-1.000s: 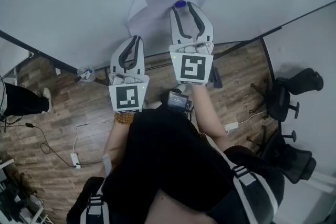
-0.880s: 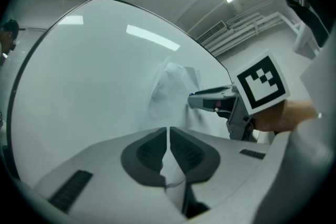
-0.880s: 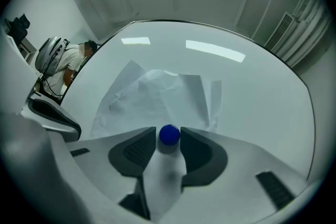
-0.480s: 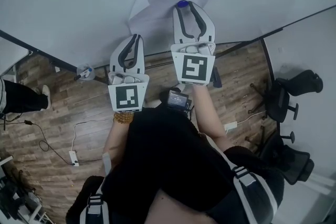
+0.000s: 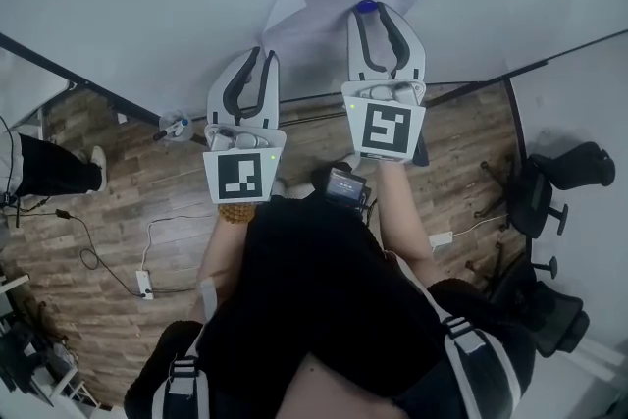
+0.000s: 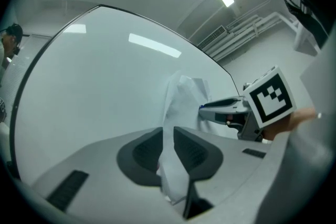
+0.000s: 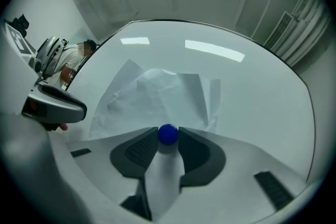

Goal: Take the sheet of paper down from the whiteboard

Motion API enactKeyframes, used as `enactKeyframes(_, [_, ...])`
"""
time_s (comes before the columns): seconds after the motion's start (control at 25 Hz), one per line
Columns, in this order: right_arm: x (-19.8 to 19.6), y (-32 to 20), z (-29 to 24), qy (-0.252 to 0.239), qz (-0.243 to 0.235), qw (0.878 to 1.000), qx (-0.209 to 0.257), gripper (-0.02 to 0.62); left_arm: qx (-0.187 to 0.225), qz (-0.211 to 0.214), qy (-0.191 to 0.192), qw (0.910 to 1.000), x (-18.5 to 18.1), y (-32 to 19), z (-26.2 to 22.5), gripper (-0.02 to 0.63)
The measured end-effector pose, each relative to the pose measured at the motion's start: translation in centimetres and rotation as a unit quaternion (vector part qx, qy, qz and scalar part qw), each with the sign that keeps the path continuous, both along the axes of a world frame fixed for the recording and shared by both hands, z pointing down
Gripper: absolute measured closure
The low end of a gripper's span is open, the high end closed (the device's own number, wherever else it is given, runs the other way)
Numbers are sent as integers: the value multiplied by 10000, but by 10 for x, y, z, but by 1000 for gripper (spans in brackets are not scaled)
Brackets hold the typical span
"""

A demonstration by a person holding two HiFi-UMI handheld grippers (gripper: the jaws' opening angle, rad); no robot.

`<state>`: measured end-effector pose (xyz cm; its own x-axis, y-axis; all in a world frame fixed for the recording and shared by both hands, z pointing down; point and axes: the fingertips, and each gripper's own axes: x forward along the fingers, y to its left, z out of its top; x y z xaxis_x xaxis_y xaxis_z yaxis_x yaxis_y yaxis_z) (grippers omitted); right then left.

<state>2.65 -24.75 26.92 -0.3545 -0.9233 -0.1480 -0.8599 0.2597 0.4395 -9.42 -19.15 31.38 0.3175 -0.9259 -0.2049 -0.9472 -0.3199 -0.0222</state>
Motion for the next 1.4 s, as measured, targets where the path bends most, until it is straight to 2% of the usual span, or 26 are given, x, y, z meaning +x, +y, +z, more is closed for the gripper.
enactKeyframes(0.44, [0,0,1,22,62,10000,-30,477,374,-127,-86,9992,-8,-9,-29,534])
enactKeyframes(0.68, [1,0,3,42,100,9999,-114,477,417,-42,-149,9990,0,-12,-32,534])
enactKeyframes(1.4, [1,0,3,40,72,9999,-130,477,420,-237,-192,9987,2,-21,-31,551])
